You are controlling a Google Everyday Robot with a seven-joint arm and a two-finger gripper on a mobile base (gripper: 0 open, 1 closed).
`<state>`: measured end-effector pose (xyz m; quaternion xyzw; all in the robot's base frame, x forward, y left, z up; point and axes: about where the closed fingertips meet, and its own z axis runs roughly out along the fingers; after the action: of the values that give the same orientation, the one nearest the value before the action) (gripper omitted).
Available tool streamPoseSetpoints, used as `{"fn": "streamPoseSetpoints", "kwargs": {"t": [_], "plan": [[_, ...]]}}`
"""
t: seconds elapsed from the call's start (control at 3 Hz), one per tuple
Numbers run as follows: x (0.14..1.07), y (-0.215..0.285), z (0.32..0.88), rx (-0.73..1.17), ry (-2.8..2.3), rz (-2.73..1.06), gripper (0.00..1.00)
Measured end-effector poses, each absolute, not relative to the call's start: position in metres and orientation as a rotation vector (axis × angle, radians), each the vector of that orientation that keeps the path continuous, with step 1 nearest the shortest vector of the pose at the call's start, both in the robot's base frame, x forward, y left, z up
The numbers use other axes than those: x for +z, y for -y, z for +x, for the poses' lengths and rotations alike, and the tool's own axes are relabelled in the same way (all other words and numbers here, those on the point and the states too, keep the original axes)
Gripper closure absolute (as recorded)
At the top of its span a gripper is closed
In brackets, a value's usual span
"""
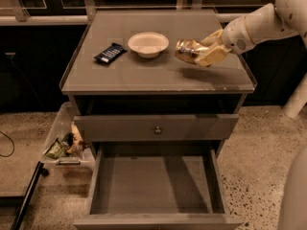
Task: Place orange can into middle drawer
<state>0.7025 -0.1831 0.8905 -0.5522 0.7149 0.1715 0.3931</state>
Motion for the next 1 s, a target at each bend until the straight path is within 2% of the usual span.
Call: {"fn": "streamPoseSetpoints", "kwargs": {"t": [0.33, 0.67, 1.0], "plan": [[0.889, 0.191, 0.660, 0.402, -1.748, -1.459, 1.00], [0.856, 0.215, 0.596, 0.349, -1.706, -1.521, 1.00], [0.820, 0.229, 0.559, 0.324, -1.709, -1.545, 1.00]]}}
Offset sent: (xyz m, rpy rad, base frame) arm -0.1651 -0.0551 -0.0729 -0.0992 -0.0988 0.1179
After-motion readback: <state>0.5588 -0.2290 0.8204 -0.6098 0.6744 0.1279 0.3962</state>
